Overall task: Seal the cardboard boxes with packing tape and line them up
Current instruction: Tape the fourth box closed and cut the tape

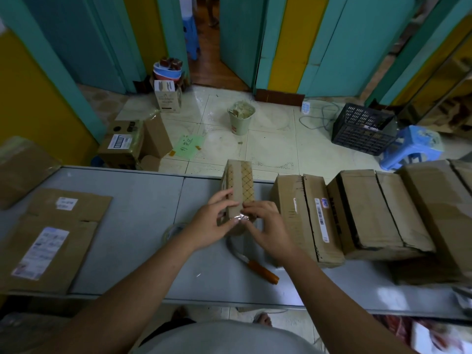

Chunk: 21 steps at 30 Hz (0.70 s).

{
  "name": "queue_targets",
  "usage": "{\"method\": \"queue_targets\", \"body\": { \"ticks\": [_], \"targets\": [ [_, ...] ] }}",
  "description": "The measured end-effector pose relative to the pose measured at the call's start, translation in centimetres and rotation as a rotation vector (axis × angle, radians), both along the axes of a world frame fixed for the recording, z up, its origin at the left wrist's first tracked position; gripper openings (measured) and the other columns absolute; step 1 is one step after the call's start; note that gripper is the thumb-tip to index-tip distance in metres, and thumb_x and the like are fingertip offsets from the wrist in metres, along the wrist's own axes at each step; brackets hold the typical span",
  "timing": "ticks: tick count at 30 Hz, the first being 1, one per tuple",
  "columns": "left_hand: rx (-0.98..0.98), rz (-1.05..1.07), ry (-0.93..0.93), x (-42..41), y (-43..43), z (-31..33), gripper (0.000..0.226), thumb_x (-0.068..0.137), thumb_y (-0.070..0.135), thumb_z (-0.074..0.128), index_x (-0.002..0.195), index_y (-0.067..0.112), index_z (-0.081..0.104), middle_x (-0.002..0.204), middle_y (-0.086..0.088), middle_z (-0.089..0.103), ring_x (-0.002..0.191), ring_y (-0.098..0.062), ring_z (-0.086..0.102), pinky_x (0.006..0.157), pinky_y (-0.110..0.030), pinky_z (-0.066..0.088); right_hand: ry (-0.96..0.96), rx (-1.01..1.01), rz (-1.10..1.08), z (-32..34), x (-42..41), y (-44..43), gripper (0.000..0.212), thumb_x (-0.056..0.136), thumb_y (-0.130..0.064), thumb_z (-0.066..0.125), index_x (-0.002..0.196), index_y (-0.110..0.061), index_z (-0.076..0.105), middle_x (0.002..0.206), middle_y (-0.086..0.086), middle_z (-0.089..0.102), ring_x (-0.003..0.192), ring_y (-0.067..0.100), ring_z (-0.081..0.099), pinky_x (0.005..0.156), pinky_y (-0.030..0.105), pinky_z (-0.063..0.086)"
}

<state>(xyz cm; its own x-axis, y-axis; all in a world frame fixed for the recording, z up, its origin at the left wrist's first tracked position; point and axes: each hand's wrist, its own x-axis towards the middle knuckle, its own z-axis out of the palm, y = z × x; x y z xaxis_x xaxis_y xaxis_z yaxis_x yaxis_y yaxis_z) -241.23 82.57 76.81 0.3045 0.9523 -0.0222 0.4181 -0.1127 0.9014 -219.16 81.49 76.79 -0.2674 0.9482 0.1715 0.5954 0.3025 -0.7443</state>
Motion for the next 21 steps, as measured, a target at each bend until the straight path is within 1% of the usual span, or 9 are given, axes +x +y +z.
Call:
{"method": "queue_targets", "body": {
  "ticks": [3,5,10,12,14,16,18,19,21],
  "targets": [
    [0.038,-0.006,0.047,-0.7,-0.1,-0.4,0.048,0.094,0.024,0.080,0.139,0.033,0.065,0.159,0.039,0.028,0.132,0.022,0.040,0.104,-0.010,0.047,-0.025,0.025,-0.009,-0.4,-0.4,0.2,0.031,0.094,-0.035,0.074,0.125,-0.030,0.074,0.128,-0.028,0.062,0.127,-0.002,0.047,0.106,0.020,0.042],
    [0.058,-0.006,0.070,-1.2,-0.1,-0.5,0.048,0.094,0.023,0.080,0.138,0.034,0.065,0.161,0.036,0.029,0.130,0.024,0.040,0.104,-0.012,0.049,-0.047,0.065,0.003,-0.7,-0.7,0.5,0.032,0.093,-0.030,0.074,0.125,-0.028,0.074,0.127,-0.027,0.061,0.125,-0.003,0.047,0.104,0.018,0.041],
    [0.049,0.011,-0.015,-2.6,-0.3,-1.3,0.048,0.093,0.014,0.081,0.138,0.025,0.070,0.162,0.026,0.039,0.141,0.011,0.045,0.109,-0.019,0.049,-0.039,0.157,0.079,-1.4,-0.8,1.0,0.037,0.089,-0.017,0.078,0.126,-0.021,0.074,0.131,-0.019,0.065,0.128,0.011,0.054,0.107,0.031,0.051],
    [0.042,0.031,-0.022,-3.1,-0.5,-1.7,0.050,0.093,0.012,0.080,0.140,0.022,0.069,0.161,0.025,0.042,0.140,0.009,0.048,0.109,-0.022,0.051,-0.043,0.178,0.111,-1.6,-0.9,1.1,0.041,0.088,-0.012,0.080,0.128,-0.019,0.073,0.134,-0.012,0.067,0.130,0.014,0.055,0.109,0.035,0.052],
    [0.058,0.060,-0.009,-3.3,-0.8,-1.9,0.049,0.092,0.017,0.080,0.140,0.024,0.068,0.157,0.029,0.044,0.137,0.008,0.050,0.105,-0.022,0.054,0.000,0.145,0.086,-1.7,-1.1,0.9,0.042,0.089,-0.013,0.080,0.131,-0.018,0.072,0.138,-0.005,0.066,0.130,0.014,0.057,0.110,0.036,0.052],
    [0.096,0.127,0.045,-3.5,-1.1,-2.0,0.046,0.090,0.029,0.081,0.132,0.032,0.065,0.141,0.034,0.048,0.131,0.003,0.056,0.095,-0.022,0.060,0.083,0.024,-0.010,-1.3,-1.4,0.4,0.042,0.090,-0.020,0.081,0.130,-0.025,0.069,0.135,-0.009,0.060,0.125,0.007,0.058,0.105,0.025,0.053],
    [0.117,0.217,0.141,-3.7,-1.4,-2.0,0.036,0.086,0.042,0.081,0.115,0.037,0.060,0.120,0.029,0.055,0.114,0.000,0.061,0.081,-0.020,0.060,0.092,-0.089,-0.123,-0.8,-1.6,-0.2,0.037,0.088,-0.032,0.081,0.120,-0.038,0.064,0.121,-0.019,0.057,0.111,-0.003,0.059,0.092,0.009,0.051],
    [0.138,0.236,0.201,-3.9,-1.4,-2.0,0.031,0.087,0.047,0.080,0.107,0.036,0.059,0.109,0.026,0.057,0.104,0.002,0.061,0.075,-0.018,0.056,0.067,-0.129,-0.143,-0.7,-1.7,-0.4,0.031,0.087,-0.036,0.080,0.113,-0.040,0.063,0.113,-0.021,0.059,0.105,-0.006,0.059,0.086,0.006,0.050],
    [0.177,0.194,0.291,-4.0,-1.5,-2.1,0.025,0.089,0.053,0.072,0.094,0.030,0.065,0.091,0.020,0.060,0.085,0.001,0.060,0.068,-0.019,0.048,0.002,-0.161,-0.122,-0.8,-1.9,-0.5,0.019,0.090,-0.040,0.077,0.103,-0.035,0.065,0.099,-0.019,0.064,0.093,-0.007,0.062,0.077,0.006,0.050]
  ]
}}
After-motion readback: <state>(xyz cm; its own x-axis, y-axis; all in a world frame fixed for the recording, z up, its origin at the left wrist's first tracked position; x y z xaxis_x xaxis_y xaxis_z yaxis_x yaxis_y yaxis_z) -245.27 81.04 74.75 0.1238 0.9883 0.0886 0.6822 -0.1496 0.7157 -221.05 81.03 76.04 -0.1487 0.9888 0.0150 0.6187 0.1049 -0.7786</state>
